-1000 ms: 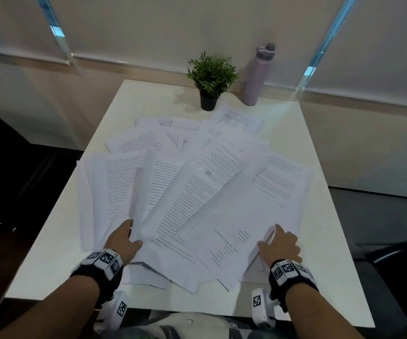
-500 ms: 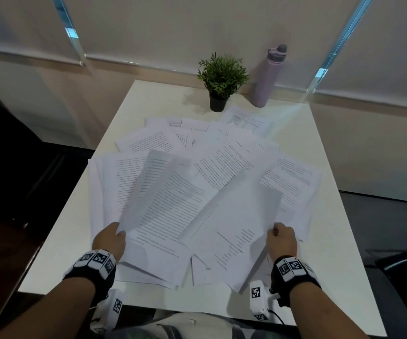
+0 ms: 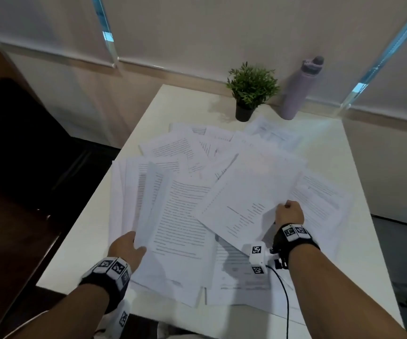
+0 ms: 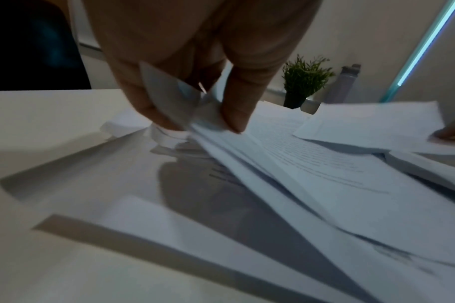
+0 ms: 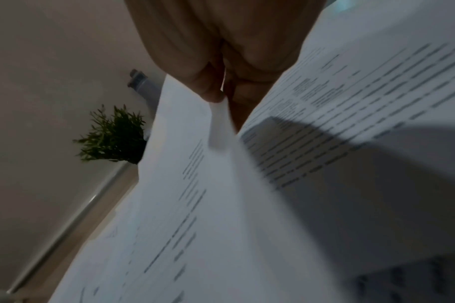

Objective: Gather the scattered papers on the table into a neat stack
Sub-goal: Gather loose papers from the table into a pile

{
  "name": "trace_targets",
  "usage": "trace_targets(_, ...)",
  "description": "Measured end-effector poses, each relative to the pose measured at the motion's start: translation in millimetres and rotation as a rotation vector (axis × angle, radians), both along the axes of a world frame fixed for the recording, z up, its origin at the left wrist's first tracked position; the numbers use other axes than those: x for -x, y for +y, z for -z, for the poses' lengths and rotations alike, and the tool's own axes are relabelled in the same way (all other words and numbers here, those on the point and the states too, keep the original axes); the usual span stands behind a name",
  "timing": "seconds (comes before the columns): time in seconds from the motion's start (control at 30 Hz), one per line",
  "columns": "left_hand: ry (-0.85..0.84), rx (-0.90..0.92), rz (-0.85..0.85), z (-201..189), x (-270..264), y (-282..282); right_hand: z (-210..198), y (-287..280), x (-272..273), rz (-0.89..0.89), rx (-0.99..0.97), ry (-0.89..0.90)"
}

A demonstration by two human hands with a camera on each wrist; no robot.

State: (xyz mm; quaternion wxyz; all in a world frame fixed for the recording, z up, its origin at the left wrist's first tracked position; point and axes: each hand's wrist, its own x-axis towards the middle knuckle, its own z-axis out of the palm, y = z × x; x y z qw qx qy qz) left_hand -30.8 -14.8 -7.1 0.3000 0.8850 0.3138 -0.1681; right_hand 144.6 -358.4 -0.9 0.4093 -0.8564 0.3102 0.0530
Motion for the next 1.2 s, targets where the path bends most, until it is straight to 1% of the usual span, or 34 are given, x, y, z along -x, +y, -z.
trace_targets(0.13,-0.147,0.158,-0.16,-10,9,6,14,9,-16,-0.005,-0.064,0.041)
trace_targets(0.2,-0.156,0.158,-0.172,-14,11,13,20,16,-21,0.037,-0.144,0.006)
trace_targets(0.27,-0.145,0.122,-0.196,-18,9,21,21,25,-25,0.105,-0.27,-0.052)
trace_targets(0.3,-0.143,0.114,-0.218,-19,6,25,20,28,-26,0.115,-0.295,-0.066)
trace_targets(0.4,-0.134,0.137,-0.292,-23,-7,36,15,32,-27,0.033,-0.192,-0.033)
trace_targets(0.47,-0.1,0.165,-0.303,-21,-20,40,16,28,-23,0.029,-0.185,0.007)
trace_targets(0.57,-0.04,0.122,-0.271,-13,-42,43,21,11,-15,0.007,-0.161,0.026)
trace_targets(0.7,-0.021,0.061,-0.21,-3,-61,38,30,-16,-2,0.024,-0.091,0.066)
trace_targets(0.77,-0.02,0.029,-0.198,-1,-66,35,29,-18,-3,0.065,-0.132,0.056)
trace_targets(0.83,-0.044,0.014,-0.224,-1,-67,33,27,-14,-7,0.087,-0.197,0.038)
trace_targets(0.93,-0.138,0.011,-0.282,-1,-59,27,23,-5,-17,0.107,-0.283,0.022)
trace_targets(0.97,-0.18,0.023,-0.31,-1,-54,25,23,-4,-21,0.1,-0.272,0.02)
trace_targets(1.07,-0.252,0.127,-0.427,-2,-43,27,23,-3,-22,-0.006,-0.119,0.034)
trace_targets(1.13,-0.226,0.198,-0.477,-2,-38,33,27,-8,-17,-0.078,-0.071,0.015)
trace_targets(1.2,-0.165,0.247,-0.456,2,-33,41,30,-16,-9,-0.096,-0.02,0.009)
